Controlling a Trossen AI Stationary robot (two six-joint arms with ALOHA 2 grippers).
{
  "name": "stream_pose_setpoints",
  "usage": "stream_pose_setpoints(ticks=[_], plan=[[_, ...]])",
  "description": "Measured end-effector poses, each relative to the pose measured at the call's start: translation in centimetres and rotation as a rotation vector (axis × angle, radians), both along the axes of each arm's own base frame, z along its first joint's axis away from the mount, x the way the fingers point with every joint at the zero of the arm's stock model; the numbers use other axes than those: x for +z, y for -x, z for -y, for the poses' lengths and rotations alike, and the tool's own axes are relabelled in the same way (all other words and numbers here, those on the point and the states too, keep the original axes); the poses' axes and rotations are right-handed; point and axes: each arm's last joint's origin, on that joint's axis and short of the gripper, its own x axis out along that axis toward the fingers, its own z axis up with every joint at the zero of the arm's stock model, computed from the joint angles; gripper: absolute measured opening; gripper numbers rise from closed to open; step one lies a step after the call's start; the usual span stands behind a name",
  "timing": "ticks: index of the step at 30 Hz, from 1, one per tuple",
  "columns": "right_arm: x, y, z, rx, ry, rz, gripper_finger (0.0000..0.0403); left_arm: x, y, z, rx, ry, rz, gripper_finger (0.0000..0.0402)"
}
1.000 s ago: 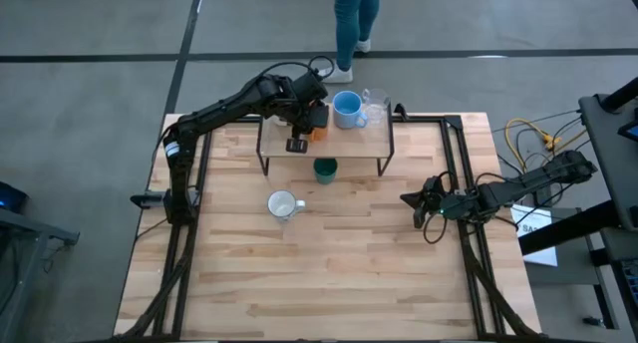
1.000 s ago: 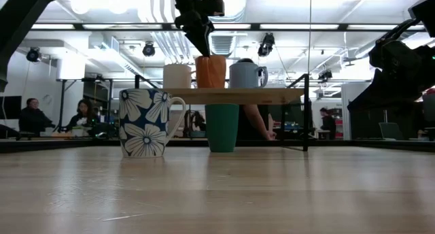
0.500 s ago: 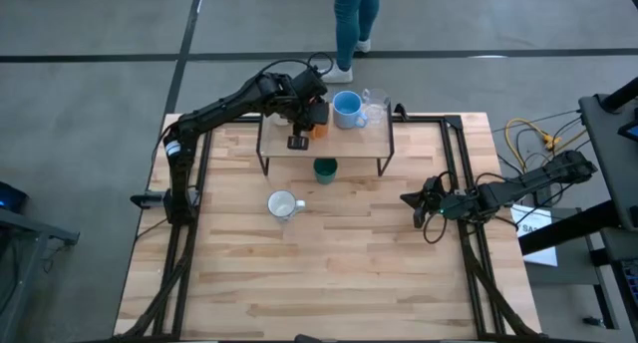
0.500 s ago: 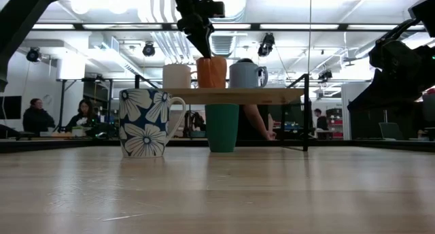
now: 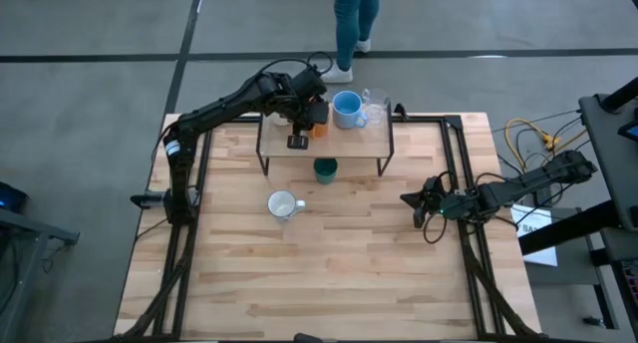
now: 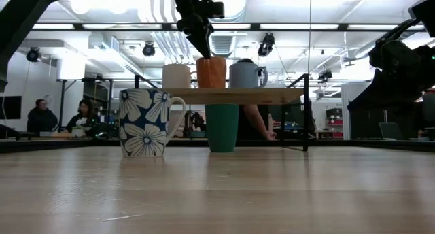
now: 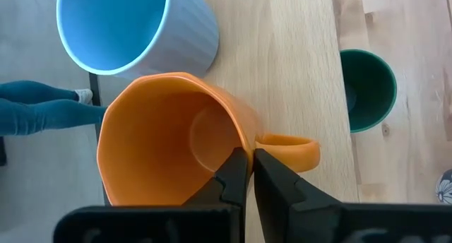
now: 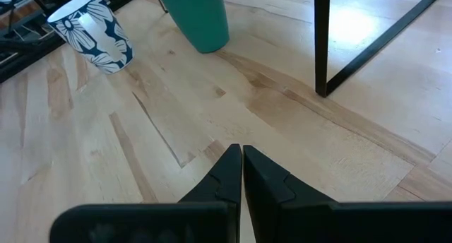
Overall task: Stack small to large cups/mugs on shelf
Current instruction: Put the orange mug on the shelf
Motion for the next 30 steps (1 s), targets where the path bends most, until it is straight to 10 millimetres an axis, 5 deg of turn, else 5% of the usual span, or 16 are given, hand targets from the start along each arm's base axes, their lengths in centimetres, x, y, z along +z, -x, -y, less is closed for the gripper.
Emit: stream_pose_setpoints(ticks=[30], plan=[[0.00, 0.00, -0.01, 0.002, -0.002, 0.000, 0.0008, 0.01, 0.05, -0.19, -0.037, 0.008, 0.005, 0.0000]])
